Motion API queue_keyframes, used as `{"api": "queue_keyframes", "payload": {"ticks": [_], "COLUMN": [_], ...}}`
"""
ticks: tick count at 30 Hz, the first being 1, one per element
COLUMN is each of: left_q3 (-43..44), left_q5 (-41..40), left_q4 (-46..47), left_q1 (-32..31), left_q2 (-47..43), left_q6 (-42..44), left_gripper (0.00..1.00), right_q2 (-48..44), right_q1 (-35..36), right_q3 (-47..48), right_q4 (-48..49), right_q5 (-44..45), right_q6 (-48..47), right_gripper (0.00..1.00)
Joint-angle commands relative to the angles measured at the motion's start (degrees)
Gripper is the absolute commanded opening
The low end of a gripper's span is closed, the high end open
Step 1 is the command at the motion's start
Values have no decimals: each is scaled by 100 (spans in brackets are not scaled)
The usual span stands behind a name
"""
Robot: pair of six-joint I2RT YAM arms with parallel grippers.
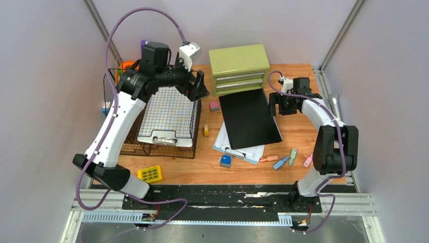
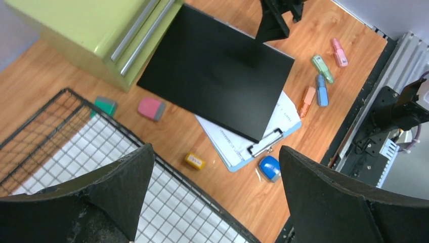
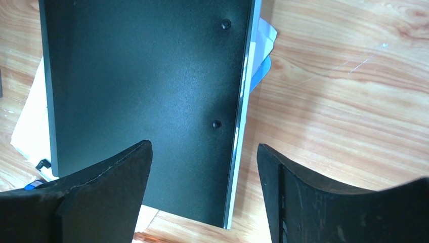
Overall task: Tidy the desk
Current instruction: Pick up the folder from the folder.
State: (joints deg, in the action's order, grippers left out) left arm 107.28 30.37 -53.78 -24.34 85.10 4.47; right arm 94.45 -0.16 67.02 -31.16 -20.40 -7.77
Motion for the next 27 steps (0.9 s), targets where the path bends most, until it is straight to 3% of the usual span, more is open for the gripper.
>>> {"api": "queue_keyframes", "payload": {"ticks": [1, 5, 9, 17, 27], "left_q3": [1, 2, -364, -596, -1280], "left_q5": [-346, -606, -752, -1485, -2273], "left_q4": [705, 883, 1451, 1891, 2221], "left_q1": [-473, -1226, -1534, -1894, -2057], "left_q2": [53, 569, 1037, 2161, 2930], "left_q6": [321, 242, -223, -689, -1287], "left_gripper": [100, 100, 100, 100, 99], "right_q2": [270, 643, 942, 1398, 1701], "right_q1": [-202, -290, -300, -309, -318], "right_q3": [454, 617, 707, 882, 788], "right_q4": [60, 74, 61, 75, 74], "right_q5": [-353, -549, -684, -1011, -1070], "right_q6": [80, 122, 118, 190, 256], "right_gripper": [77, 76, 76, 76, 73]}}
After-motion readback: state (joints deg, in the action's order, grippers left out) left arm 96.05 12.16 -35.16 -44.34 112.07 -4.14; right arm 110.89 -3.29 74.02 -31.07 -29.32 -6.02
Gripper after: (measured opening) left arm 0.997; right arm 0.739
